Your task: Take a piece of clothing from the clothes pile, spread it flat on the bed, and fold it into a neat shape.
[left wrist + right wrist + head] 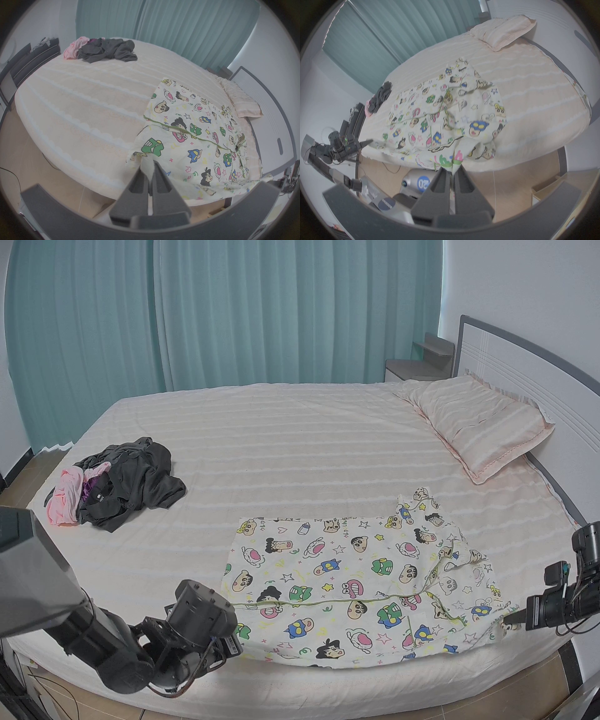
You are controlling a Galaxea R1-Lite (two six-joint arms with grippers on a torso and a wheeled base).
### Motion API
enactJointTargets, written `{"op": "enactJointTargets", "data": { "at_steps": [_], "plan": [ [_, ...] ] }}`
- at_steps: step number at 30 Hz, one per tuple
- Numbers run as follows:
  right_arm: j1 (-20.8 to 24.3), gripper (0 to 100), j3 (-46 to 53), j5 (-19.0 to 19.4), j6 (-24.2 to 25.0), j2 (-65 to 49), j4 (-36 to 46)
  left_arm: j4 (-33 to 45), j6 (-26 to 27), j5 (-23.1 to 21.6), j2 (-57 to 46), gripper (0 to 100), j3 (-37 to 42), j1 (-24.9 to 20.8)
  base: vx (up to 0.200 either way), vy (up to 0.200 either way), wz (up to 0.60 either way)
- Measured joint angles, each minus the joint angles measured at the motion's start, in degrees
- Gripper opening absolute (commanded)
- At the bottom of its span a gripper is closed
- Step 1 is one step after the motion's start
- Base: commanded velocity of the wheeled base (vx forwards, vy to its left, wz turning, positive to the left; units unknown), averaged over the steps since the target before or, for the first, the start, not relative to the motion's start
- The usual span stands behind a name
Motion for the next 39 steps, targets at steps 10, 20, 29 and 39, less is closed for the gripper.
{"op": "enactJointTargets", "data": {
  "at_steps": [10, 20, 29, 39],
  "plan": [
    [-0.9, 0, -5.1, 0.0, 3.3, 7.4, -4.6, 16.9, -2.8, -13.3, -1.2, 0, -9.7, 5.8, 0.000, 0.000, 0.00],
    [-1.7, 0, -9.0, -0.1, 6.3, 10.4, -4.9, 31.7, -5.5, -22.1, -2.8, 0, -18.6, 8.7, 0.000, 0.000, 0.00],
    [-2.1, 0, -7.1, -0.1, 6.0, 7.8, -4.1, 38.8, -4.4, -23.6, -5.2, 0, -17.5, 8.6, 0.000, 0.000, 0.00],
    [-2.1, 0, -5.8, -0.3, 5.4, 5.4, -3.2, 38.5, -3.1, -23.7, -4.7, 0, -15.5, 6.7, 0.000, 0.000, 0.00]
  ]
}}
